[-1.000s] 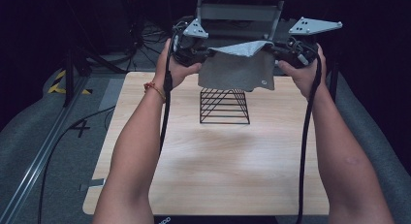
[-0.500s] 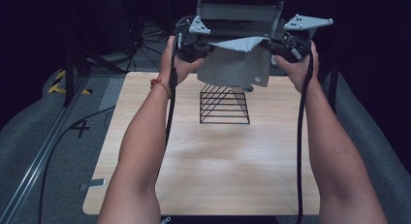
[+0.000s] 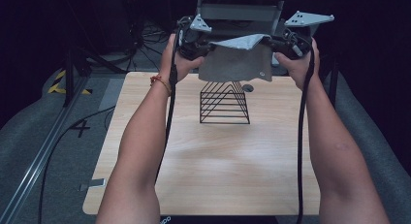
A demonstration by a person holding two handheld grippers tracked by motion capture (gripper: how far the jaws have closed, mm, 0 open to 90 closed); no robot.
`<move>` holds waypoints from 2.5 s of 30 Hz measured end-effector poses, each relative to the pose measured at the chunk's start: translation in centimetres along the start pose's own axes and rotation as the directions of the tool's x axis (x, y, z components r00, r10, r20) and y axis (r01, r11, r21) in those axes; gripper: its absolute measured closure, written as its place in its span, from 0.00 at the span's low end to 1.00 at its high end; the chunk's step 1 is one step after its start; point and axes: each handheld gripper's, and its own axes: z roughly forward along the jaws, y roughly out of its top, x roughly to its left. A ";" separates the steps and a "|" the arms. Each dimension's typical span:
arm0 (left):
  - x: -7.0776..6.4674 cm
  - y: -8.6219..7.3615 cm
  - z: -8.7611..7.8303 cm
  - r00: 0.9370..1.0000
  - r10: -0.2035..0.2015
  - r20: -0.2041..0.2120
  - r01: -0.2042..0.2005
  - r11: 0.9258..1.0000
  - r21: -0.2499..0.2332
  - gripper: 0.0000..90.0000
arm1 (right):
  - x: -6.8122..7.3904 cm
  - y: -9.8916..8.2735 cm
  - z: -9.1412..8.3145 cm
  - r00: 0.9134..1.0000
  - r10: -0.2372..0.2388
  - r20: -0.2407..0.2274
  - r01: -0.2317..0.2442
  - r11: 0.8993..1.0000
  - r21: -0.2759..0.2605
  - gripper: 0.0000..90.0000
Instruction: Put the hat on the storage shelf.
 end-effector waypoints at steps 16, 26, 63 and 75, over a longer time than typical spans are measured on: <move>-0.2 -0.2 -1.4 0.999 -0.010 0.037 0.010 1.000 -0.015 0.97 | 0.9 -0.5 -0.5 1.000 -0.004 -0.023 0.005 1.000 0.017 0.98; -0.7 -1.1 -2.1 0.999 -0.014 0.052 0.014 1.000 -0.002 0.97 | 1.9 -1.2 -0.6 0.999 -0.013 -0.042 0.015 0.999 0.029 0.98; -2.2 -11.8 4.6 0.983 -0.150 0.108 0.139 0.985 0.100 0.95 | 3.0 -11.2 3.5 0.990 0.071 -0.118 -0.050 0.983 0.179 0.97; -3.0 -13.9 5.4 0.987 -0.146 0.062 0.138 0.984 0.114 0.96 | 3.8 -14.3 4.6 0.986 0.092 -0.135 -0.061 0.973 0.223 0.97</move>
